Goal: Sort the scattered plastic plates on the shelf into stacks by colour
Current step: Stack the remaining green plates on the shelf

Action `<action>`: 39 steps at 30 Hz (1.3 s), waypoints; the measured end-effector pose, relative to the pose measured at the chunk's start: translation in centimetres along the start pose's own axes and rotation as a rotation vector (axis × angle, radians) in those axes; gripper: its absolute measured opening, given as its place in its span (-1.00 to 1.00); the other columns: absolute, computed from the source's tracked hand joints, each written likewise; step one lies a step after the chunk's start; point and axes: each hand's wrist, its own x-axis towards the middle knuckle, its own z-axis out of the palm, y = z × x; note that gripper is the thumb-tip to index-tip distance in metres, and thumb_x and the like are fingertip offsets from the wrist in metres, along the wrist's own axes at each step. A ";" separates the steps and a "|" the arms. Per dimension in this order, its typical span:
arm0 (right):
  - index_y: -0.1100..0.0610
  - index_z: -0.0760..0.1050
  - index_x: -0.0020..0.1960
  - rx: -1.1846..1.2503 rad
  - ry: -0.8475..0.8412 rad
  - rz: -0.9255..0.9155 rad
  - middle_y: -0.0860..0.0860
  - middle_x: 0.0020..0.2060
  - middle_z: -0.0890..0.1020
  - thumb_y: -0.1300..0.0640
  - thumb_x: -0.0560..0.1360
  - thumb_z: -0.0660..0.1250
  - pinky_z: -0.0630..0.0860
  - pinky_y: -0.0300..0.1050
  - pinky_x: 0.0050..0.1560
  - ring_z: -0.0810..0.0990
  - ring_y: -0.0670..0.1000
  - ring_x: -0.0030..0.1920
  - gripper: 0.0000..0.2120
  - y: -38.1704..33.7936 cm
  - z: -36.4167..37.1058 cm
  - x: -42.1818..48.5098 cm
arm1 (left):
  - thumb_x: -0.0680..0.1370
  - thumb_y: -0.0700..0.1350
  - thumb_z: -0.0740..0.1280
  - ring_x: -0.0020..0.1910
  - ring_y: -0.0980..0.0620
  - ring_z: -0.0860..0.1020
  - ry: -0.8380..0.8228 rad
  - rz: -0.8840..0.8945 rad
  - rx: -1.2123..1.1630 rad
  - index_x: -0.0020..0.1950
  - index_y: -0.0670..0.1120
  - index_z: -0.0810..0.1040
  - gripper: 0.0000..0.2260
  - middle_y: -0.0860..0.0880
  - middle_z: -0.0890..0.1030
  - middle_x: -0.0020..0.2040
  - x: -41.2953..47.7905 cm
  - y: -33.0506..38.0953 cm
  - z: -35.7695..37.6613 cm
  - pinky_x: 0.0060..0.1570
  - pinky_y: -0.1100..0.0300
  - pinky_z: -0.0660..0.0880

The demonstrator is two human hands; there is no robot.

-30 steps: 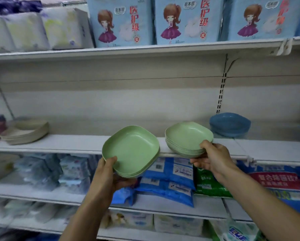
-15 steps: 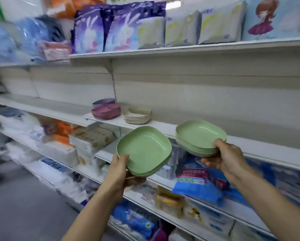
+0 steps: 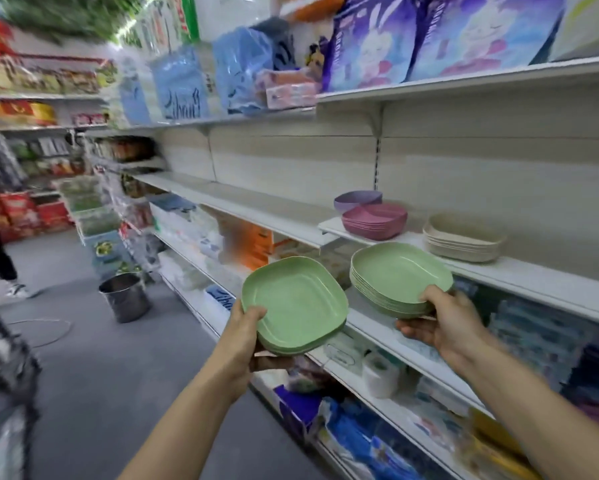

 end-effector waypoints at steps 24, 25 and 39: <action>0.33 0.27 0.28 -0.043 -0.255 0.006 0.32 -0.34 0.59 0.24 0.51 0.21 0.50 -0.17 -0.58 0.60 0.16 -0.52 -0.63 4.1 28.3 25.3 | 0.65 0.02 0.16 -0.19 -0.11 0.56 0.357 0.065 -0.096 0.34 -0.01 0.34 -0.72 -0.13 0.51 0.08 27.8 7.1 -15.6 -0.46 0.02 0.60; 0.33 0.27 0.29 -0.044 -0.258 0.013 0.32 -0.34 0.58 0.23 0.52 0.21 0.50 -0.17 -0.57 0.60 0.16 -0.52 -0.63 4.5 29.3 26.0 | 0.65 0.02 0.16 -0.19 -0.11 0.56 0.363 0.059 -0.094 0.34 -0.02 0.34 -0.71 -0.13 0.50 0.07 28.7 7.3 -16.2 -0.46 0.03 0.59; 0.34 0.35 0.22 -0.035 -0.155 0.063 0.28 -0.34 0.57 0.22 0.52 0.21 0.51 -0.15 -0.54 0.59 0.13 -0.52 -0.69 9.7 46.1 35.8 | 0.66 -0.02 0.16 -0.18 -0.14 0.57 0.298 0.026 -0.095 0.26 -0.05 0.40 -0.78 -0.18 0.53 0.10 44.5 11.2 -28.6 -0.44 0.01 0.59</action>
